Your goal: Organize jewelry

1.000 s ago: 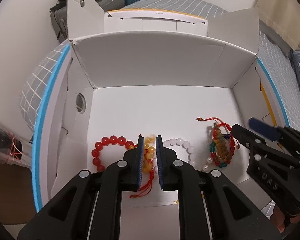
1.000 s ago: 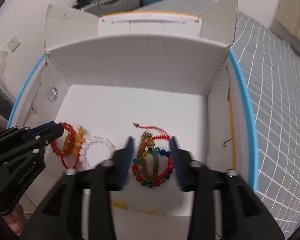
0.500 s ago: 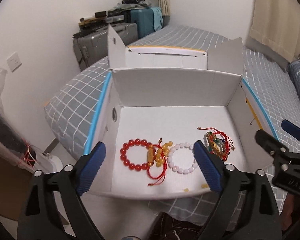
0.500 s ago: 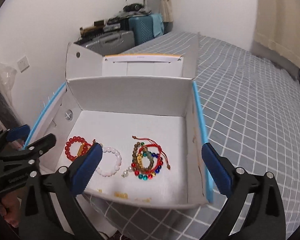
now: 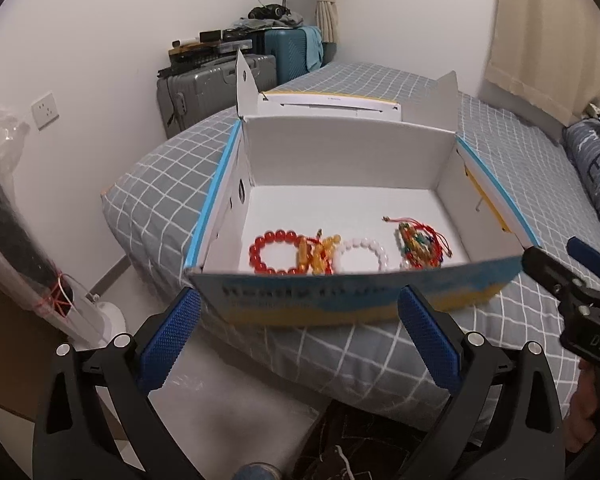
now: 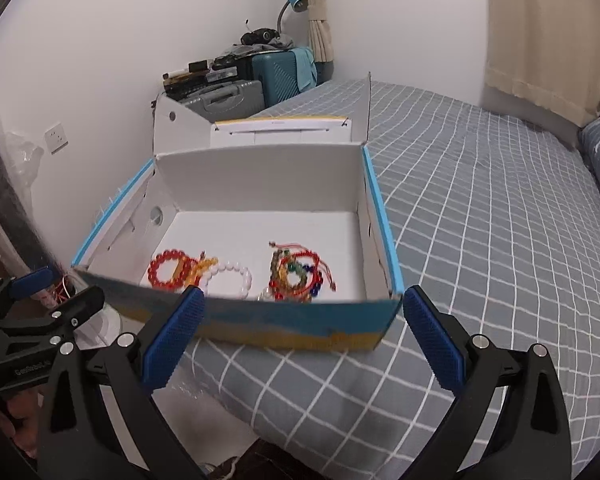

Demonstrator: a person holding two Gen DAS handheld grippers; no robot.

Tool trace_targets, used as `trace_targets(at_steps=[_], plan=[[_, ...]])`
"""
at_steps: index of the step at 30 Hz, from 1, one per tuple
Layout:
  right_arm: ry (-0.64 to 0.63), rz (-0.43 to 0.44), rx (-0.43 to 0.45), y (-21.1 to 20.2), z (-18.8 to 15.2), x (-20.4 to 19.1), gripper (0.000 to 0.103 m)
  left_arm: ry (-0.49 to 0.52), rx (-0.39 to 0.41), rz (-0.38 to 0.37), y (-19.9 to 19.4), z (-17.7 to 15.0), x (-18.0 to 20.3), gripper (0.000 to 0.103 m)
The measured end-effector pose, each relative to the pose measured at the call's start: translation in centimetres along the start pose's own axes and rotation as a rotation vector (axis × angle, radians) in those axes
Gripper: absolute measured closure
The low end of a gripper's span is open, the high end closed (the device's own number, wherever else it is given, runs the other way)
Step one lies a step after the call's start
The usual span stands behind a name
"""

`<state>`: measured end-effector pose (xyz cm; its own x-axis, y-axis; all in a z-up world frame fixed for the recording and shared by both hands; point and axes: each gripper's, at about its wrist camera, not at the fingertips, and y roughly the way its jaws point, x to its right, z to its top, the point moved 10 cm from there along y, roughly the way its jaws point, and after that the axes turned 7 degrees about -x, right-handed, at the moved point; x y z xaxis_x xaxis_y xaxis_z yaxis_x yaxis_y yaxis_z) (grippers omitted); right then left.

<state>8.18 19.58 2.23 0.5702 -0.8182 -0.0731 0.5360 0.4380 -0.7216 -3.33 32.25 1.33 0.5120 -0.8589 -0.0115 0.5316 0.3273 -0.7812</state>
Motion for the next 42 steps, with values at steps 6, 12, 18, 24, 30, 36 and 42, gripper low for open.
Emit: trace_targets(at_steps=[6, 12, 18, 24, 30, 36, 42], plan=[[-0.013, -0.016, -0.006, 0.0, -1.5, -0.6, 0.008, 0.002, 0.004, 0.001, -0.6, -1.1, 0.0, 0.006], [-0.014, -0.028, -0.01, 0.0, -1.9, -0.7, 0.008, 0.0, 0.0, -0.007, -0.5, -1.4, 0.0, 0.006], [-0.016, -0.036, -0.018, 0.3, -2.1, -0.8, 0.008, 0.001, -0.005, -0.013, -0.1, -1.6, 0.2, 0.006], [-0.018, -0.041, -0.022, 0.4, -2.1, -0.9, 0.008, -0.009, 0.003, -0.017, -0.3, -1.4, 0.2, 0.006], [-0.017, -0.046, -0.024, 0.5, -2.1, -0.8, 0.008, -0.009, 0.003, -0.019, -0.2, -1.4, 0.2, 0.006], [-0.012, -0.048, -0.027, 0.4, -2.1, -0.6, 0.008, -0.009, 0.008, -0.017, -0.2, -1.3, 0.2, 0.006], [-0.014, -0.049, -0.031, 0.6, -2.1, -0.5, 0.008, -0.011, 0.015, -0.013, -0.4, -1.1, 0.0, 0.006]])
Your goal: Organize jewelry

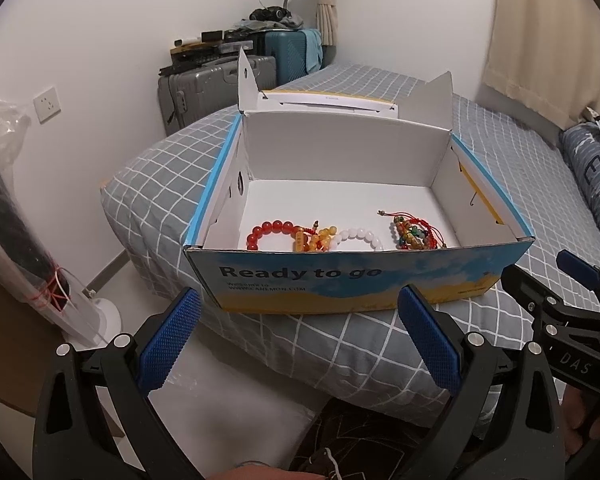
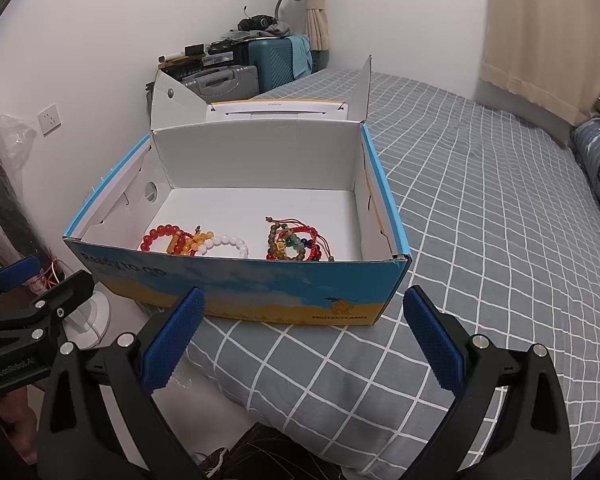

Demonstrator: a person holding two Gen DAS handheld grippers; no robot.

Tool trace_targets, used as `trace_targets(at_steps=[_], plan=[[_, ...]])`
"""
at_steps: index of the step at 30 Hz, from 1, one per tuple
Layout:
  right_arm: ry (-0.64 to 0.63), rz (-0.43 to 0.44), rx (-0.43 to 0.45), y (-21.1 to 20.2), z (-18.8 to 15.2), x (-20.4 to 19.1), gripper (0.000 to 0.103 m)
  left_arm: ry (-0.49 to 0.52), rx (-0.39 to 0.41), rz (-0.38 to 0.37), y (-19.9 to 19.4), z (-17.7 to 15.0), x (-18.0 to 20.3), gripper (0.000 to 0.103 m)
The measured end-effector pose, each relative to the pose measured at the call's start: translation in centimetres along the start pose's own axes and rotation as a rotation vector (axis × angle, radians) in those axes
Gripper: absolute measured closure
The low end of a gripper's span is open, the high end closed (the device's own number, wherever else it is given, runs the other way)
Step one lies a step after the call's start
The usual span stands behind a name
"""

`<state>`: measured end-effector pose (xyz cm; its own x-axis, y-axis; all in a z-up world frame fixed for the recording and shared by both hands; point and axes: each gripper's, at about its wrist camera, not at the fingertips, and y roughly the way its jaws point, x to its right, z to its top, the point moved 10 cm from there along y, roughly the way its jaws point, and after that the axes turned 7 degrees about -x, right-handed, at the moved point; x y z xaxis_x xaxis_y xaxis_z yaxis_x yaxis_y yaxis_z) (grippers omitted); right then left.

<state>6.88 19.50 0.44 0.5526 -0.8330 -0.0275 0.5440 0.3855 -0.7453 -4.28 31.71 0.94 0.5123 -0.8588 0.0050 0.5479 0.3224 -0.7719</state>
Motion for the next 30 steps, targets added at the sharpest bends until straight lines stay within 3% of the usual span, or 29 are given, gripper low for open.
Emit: trace_targets(at_steps=[30], plan=[[-0.002, -0.004, -0.003, 0.22, 0.09, -0.19, 0.008, 0.011, 0.002, 0.002, 0.25, 0.14, 0.25, 0.006]])
